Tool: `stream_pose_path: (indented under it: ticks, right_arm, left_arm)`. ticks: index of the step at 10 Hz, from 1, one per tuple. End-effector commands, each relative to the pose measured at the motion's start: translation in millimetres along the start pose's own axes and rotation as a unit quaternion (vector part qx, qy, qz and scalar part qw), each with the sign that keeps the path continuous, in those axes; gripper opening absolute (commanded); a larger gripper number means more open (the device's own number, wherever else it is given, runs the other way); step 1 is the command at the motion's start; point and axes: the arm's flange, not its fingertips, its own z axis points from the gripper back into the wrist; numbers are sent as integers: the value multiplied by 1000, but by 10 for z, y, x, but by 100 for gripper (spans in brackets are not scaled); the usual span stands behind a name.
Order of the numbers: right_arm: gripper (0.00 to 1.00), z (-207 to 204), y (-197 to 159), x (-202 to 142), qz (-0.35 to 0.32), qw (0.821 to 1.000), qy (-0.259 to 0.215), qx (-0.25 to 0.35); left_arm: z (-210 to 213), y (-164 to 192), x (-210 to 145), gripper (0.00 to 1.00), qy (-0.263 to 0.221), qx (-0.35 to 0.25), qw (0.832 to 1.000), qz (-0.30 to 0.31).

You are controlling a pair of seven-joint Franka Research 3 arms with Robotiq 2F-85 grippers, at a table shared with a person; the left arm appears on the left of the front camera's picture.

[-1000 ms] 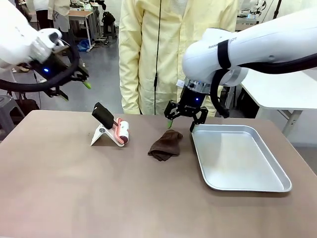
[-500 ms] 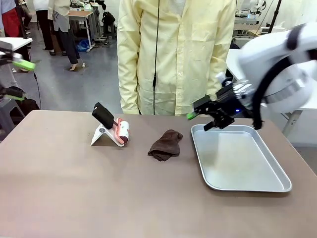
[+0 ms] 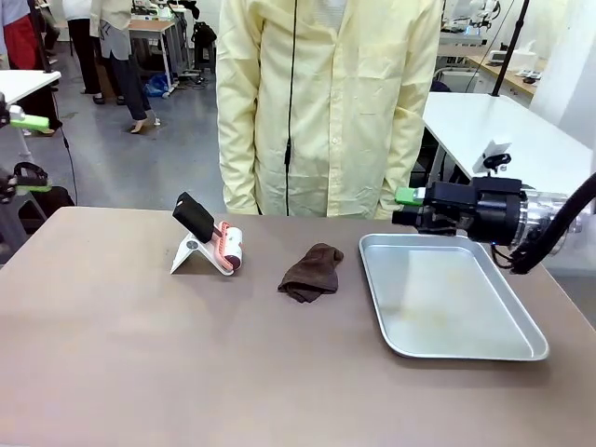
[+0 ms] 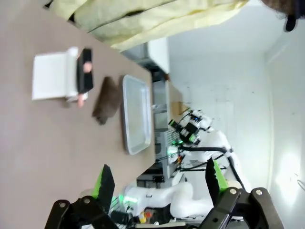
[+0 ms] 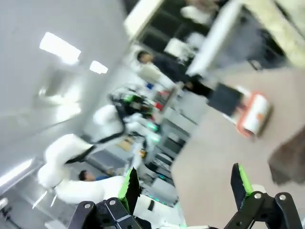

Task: Clean the surface of the table.
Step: Return the Lint Roller and towel to their original positions.

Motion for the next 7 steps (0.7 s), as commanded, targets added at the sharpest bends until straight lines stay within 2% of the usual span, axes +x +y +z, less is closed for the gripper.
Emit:
stream_pose_path:
  ticks: [1,2,3,4,7]
  right_arm:
    - [100,153,-254,-424,31,983,-9,181]
    - [100,156,-251,-427,42,980,-21,191]
    - [100,75,-234,-375,34,982,3,184]
    - [100,60,-123,-118,49,989,-37,133]
    - [100,60,-123,-118,49,989,-37,133]
  left_arm:
    - [-152,75,187,100,-45,-41,997,-39]
    - [-281,143,237,100,-89,-3,992,-86]
    - [-87,59,96,100,-19,-24,999,-12]
    - [-87,59,96,100,-19,-24,999,-12]
    - [-87,59,96,100,-19,-24,999,-12]
